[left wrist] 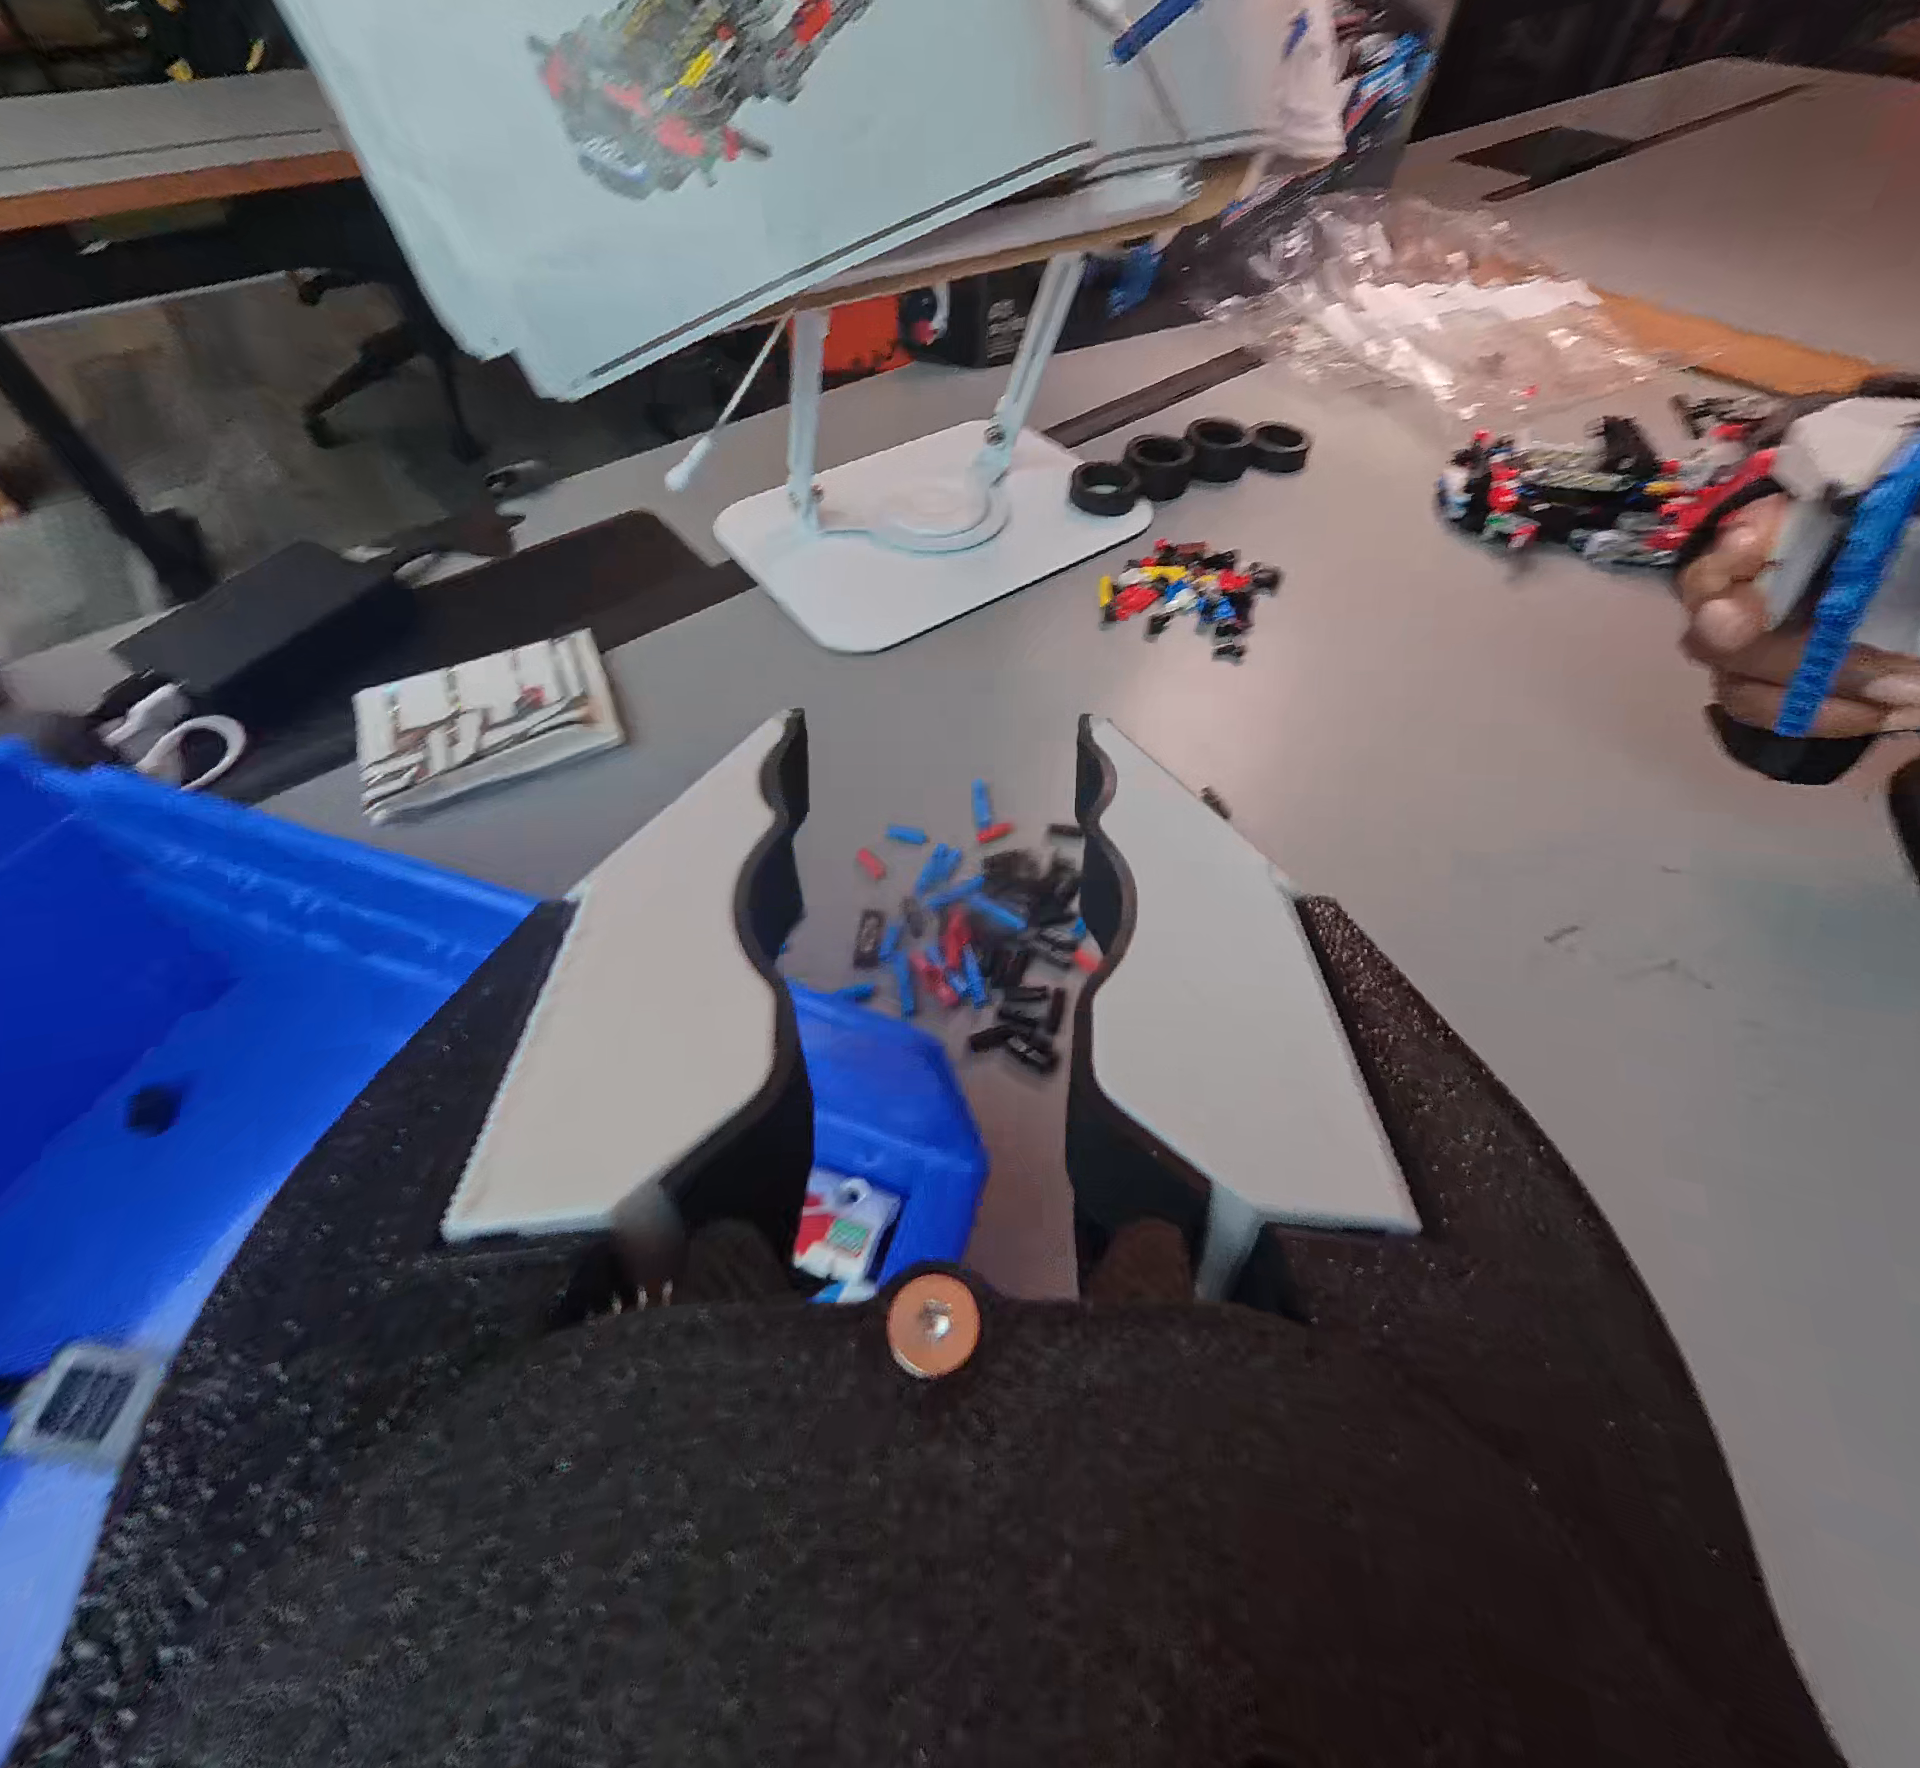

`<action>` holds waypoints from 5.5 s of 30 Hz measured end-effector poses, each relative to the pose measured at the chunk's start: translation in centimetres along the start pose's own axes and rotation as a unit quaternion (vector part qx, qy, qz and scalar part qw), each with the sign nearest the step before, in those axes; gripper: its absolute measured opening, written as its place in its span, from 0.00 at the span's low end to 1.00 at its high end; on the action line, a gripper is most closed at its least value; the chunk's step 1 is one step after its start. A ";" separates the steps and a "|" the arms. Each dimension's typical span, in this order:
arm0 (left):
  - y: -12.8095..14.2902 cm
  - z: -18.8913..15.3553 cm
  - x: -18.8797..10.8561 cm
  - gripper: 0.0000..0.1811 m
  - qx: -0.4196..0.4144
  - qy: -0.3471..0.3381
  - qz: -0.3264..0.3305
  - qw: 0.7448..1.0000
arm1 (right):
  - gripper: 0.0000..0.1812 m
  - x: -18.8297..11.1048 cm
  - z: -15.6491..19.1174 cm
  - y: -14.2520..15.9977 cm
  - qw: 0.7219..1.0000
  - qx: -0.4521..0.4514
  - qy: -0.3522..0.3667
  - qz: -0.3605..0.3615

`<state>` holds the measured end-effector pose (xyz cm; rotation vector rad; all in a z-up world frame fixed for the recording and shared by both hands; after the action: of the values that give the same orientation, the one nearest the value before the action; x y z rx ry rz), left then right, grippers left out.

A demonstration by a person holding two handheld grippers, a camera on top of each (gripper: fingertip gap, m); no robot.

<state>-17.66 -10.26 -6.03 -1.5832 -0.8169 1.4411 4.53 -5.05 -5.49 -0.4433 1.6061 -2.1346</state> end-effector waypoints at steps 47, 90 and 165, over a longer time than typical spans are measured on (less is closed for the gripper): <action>1.0 -20.1 3.8 0.03 -0.003 0.428 0.010 0.904 | 0.03 2.3 2.1 1.0 1.000 -0.008 -0.026 0.011; -1.0 -10.6 4.3 0.02 -0.209 0.348 -0.118 0.906 | 0.17 6.3 -11.1 8.9 0.889 -0.137 0.302 0.317; 1.2 -16.1 4.2 0.01 0.004 0.412 -0.070 0.909 | 0.10 4.2 -0.1 3.9 0.979 -0.139 0.031 0.149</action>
<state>-1.20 -9.46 -8.97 -1.8536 -0.3968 0.5529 1.44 -8.03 -9.32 -0.2049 1.8845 -1.7264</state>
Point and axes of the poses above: each gripper's, where its closed fingertips meet, x out along the fingers, y out of its underside, z = x × y across the jaws, the point moved 2 cm from there along -x, back along the fingers, and after that the axes turned 11 degrees about z, right-handed, at the moved point
